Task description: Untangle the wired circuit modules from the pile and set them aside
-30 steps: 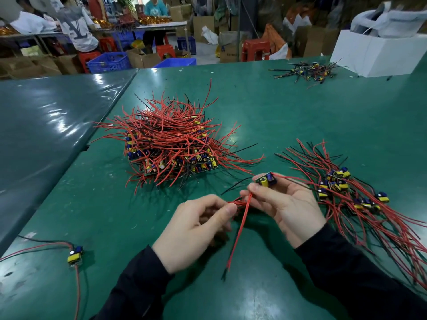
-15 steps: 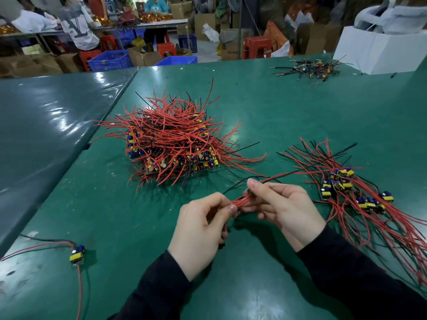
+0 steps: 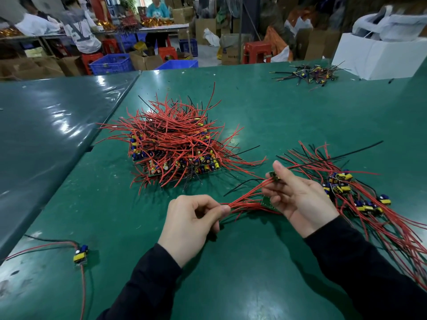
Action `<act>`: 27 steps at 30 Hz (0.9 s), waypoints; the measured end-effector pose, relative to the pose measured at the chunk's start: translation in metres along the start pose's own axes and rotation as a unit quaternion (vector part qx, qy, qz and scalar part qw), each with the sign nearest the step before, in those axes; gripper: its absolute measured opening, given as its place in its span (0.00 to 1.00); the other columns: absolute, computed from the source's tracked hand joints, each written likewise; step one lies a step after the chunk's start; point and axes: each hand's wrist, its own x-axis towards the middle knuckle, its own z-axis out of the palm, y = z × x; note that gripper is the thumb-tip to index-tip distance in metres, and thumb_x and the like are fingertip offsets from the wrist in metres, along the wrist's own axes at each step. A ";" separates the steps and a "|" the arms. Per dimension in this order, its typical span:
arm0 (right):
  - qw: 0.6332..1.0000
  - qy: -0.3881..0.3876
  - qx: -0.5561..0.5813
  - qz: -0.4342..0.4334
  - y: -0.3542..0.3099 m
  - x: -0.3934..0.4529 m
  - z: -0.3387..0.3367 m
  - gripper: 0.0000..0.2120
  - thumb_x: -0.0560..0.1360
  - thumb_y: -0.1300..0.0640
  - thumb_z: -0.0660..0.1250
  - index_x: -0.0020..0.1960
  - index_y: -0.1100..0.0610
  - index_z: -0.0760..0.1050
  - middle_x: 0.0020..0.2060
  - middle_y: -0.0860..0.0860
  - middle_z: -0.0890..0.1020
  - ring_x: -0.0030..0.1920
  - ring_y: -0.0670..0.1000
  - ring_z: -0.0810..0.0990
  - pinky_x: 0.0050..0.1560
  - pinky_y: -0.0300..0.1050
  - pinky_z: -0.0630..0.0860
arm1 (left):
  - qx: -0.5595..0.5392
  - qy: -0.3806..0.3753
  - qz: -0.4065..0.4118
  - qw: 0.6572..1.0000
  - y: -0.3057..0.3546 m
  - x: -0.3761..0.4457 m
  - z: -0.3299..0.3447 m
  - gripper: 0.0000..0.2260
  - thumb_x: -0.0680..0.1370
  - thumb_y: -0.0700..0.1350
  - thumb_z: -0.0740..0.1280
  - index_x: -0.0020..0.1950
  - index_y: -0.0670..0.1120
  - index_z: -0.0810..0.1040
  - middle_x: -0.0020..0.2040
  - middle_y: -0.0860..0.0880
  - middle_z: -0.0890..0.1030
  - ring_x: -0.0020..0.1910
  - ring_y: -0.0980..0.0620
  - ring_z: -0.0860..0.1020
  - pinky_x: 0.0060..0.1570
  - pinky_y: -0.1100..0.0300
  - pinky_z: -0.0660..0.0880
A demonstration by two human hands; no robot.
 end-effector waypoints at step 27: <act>0.986 0.010 -0.075 -0.146 -0.003 0.011 -0.015 0.13 0.79 0.58 0.60 0.44 0.59 0.81 0.32 0.54 0.83 0.29 0.46 0.80 0.25 0.33 0.71 | -0.015 -0.219 0.032 0.975 -0.001 0.004 -0.016 0.12 0.74 0.49 0.70 0.33 0.45 0.79 0.24 0.52 0.77 0.24 0.56 0.72 0.28 0.66 0.67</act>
